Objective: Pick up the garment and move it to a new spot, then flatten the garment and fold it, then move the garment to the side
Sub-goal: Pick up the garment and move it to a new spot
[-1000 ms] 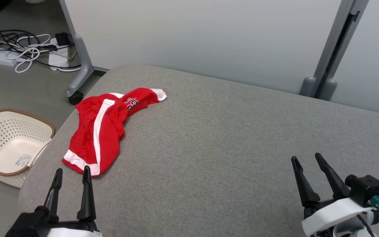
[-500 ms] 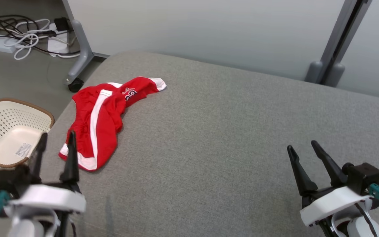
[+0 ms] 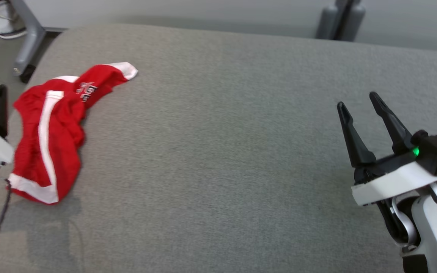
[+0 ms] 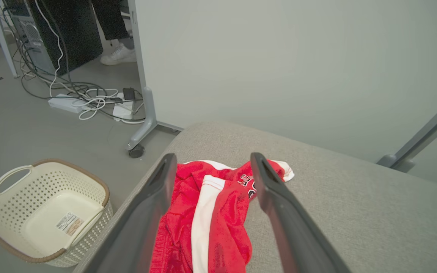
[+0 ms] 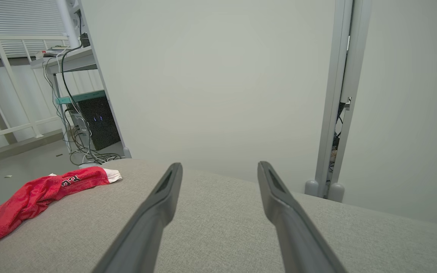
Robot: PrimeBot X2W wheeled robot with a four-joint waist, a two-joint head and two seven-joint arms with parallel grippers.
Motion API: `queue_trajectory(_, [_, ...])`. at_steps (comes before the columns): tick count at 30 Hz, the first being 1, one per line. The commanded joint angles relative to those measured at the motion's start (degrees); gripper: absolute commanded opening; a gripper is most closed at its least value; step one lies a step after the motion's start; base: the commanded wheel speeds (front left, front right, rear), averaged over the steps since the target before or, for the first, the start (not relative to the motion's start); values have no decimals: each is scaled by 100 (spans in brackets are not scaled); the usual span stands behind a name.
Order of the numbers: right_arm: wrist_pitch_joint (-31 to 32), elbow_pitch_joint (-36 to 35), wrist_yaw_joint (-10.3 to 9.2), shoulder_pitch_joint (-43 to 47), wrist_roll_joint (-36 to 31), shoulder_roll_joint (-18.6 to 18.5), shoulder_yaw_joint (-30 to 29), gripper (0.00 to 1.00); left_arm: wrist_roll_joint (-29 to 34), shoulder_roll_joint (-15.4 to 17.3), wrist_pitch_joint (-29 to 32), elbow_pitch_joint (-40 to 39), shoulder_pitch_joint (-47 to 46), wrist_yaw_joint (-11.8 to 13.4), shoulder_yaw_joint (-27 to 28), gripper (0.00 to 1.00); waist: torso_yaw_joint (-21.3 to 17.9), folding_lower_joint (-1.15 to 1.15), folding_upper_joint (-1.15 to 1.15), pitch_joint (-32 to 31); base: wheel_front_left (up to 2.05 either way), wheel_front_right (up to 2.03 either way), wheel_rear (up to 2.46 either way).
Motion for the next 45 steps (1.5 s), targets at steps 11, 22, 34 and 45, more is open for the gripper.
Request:
queue_trajectory(11, [-154, -63, 1, -496, 14, 6, 64, 100, -612, 549, 936, 2268, -785, -144, 58, 100, -963, 0, 0, 986, 0, 0, 0])
queue_trajectory(22, [-246, 85, 1, -490, -21, 15, 2, 100, -1179, 493, 1731, 2820, -682, -178, -592, 36, -953, 0, 0, 980, 0, 0, 0])
queue_trajectory(34, [-390, 399, 1, -346, 57, 117, 50, 100, -1422, 1083, 1272, 2084, -723, -164, -1336, 0, -958, 0, 0, 376, 0, 0, 0])
queue_trajectory(45, [-573, 709, 1, 81, 165, 243, -116, 100, -1588, 1335, 1054, 390, -411, -165, -2210, 0, -1307, 0, 0, -582, 0, 0, 0])
